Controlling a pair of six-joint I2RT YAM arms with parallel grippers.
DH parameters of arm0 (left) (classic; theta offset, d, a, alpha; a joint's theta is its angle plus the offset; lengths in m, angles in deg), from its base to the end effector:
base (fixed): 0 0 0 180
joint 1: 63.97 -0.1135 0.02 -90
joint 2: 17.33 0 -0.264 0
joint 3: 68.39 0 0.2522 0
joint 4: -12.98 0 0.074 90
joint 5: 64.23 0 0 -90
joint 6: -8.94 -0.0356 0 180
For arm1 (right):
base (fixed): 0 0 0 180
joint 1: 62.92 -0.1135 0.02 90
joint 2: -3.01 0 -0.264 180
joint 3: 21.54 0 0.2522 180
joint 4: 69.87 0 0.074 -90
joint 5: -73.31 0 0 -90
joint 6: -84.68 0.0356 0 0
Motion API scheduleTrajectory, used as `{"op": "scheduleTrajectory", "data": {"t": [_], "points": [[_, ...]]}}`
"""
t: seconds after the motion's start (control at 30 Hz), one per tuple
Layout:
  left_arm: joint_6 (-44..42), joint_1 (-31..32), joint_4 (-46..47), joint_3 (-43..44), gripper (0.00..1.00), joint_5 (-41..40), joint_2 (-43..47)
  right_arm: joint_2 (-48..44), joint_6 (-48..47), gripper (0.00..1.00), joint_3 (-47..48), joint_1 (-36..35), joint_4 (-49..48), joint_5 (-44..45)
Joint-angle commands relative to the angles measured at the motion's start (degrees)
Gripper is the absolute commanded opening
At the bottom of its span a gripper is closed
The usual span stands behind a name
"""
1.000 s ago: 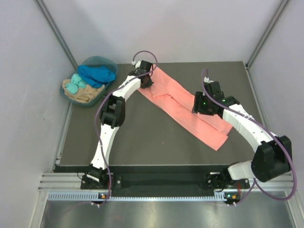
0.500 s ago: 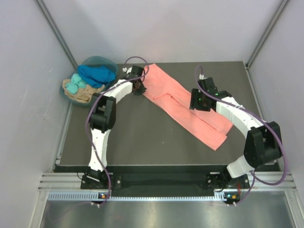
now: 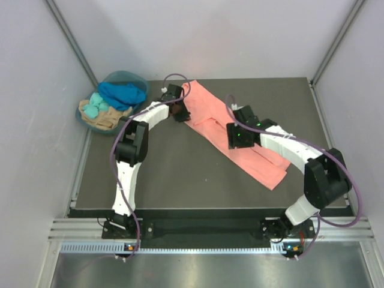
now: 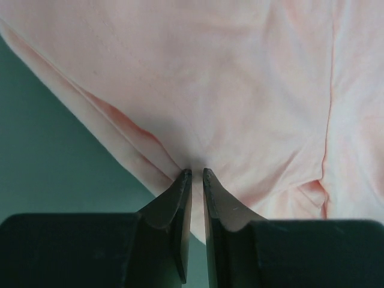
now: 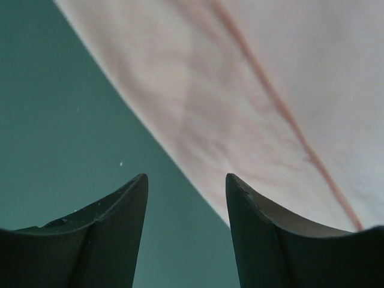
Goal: Fold and stack the t-shirts
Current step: Fold the tshirt
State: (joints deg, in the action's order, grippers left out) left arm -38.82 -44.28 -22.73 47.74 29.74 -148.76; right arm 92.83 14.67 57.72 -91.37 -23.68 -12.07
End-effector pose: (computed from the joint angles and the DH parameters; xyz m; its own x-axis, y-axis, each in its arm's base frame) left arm 0.4764 -0.1731 0.1598 -0.7953 -0.4277 -0.4296 -0.2127 0.8606 -0.4628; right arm 0.2890 0.1533 0.2397 -0.8400 -0.0676 -0.5383 -0.1584 0.9795 0.1241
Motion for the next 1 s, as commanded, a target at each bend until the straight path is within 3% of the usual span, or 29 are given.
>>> {"op": "scheduleTrajectory", "data": {"t": [0.0,0.17,0.7,0.97], "points": [[-1.4,-0.3,-2.6,2.9,0.18,-2.8,-2.5,1.9,-0.8,0.54,-2.2,-6.7,3.9,4.3],[-2.3,-0.7,-5.1,4.8,0.18,-5.5,-5.0,2.8,1.5,0.51,-5.6,-10.3,7.0,11.3],[-1.4,-1.0,-7.0,4.9,0.17,-5.8,-4.4,2.5,1.7,0.42,-11.7,-11.4,8.5,16.8],[0.1,-1.5,-6.5,5.1,0.17,-5.3,-5.4,4.0,1.6,0.28,-11.0,-11.4,9.0,18.8]]}}
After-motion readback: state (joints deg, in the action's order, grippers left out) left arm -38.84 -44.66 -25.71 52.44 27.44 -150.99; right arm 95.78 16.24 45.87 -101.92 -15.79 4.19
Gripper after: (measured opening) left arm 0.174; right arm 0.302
